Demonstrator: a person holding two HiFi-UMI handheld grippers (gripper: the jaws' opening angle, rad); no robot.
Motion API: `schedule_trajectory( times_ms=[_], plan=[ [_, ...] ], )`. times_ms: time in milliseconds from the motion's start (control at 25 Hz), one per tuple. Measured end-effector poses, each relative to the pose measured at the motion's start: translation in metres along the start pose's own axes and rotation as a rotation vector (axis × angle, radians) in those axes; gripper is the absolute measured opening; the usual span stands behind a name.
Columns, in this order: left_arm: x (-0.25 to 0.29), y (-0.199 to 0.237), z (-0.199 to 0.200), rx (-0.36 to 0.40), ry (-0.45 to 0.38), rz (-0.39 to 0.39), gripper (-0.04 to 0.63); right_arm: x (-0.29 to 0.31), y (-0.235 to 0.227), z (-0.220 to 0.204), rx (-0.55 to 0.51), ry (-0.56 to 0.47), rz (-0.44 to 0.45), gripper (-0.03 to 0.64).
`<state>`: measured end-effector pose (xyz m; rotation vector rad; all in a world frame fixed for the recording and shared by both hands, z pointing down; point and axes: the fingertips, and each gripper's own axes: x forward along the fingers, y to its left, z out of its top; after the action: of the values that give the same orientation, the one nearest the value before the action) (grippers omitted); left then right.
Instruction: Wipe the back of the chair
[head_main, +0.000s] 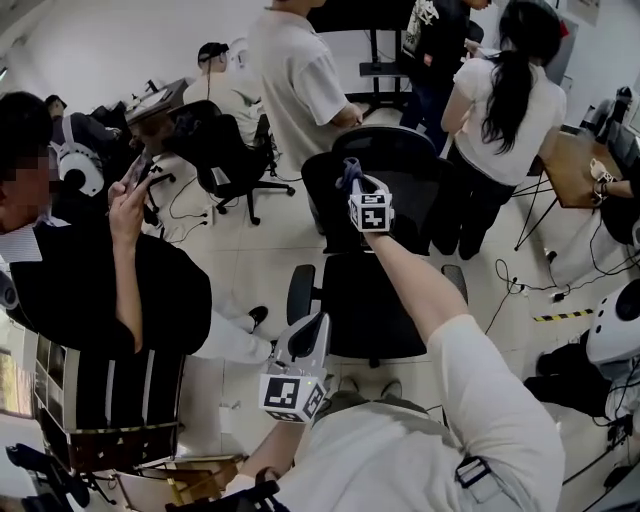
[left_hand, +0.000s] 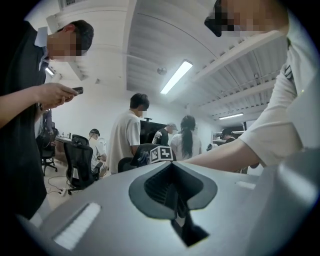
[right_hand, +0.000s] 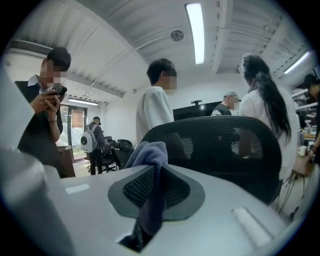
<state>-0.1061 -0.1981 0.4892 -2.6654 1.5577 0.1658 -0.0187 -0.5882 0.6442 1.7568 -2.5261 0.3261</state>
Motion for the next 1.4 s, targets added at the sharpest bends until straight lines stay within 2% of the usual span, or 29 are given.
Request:
schedule_trajectory(
  times_ms=[160, 400, 720, 840, 960, 1160, 1400],
  plan=[
    [-0.006, 0.023, -0.009, 0.003, 0.020, 0.063, 0.000, 0.036, 0.020, -0.005, -0.006, 0.016, 0.017, 0.035],
    [-0.007, 0.061, -0.025, -0.033, 0.059, 0.062, 0.000, 0.037, -0.013, -0.007, 0.001, 0.036, -0.063, 0.035],
    [0.017, 0.047, -0.009, -0.045, 0.028, -0.090, 0.000, -0.045, -0.138, -0.016, -0.010, 0.056, -0.288, 0.035],
    [0.027, 0.029, -0.010, -0.041, 0.029, -0.146, 0.000, -0.068, -0.171, -0.022, -0.022, 0.067, -0.332, 0.035],
    [0.032, 0.021, -0.018, -0.050, 0.045, -0.171, 0.000, -0.079, -0.184, -0.025, -0.017, 0.065, -0.344, 0.035],
    [0.036, 0.027, -0.030, -0.061, 0.058, -0.170, 0.000, -0.057, -0.136, -0.038, 0.024, 0.051, -0.262, 0.035],
    [0.042, 0.044, -0.021, -0.043, 0.080, -0.080, 0.000, 0.051, -0.005, -0.072, 0.017, 0.130, -0.047, 0.035]
  ],
)
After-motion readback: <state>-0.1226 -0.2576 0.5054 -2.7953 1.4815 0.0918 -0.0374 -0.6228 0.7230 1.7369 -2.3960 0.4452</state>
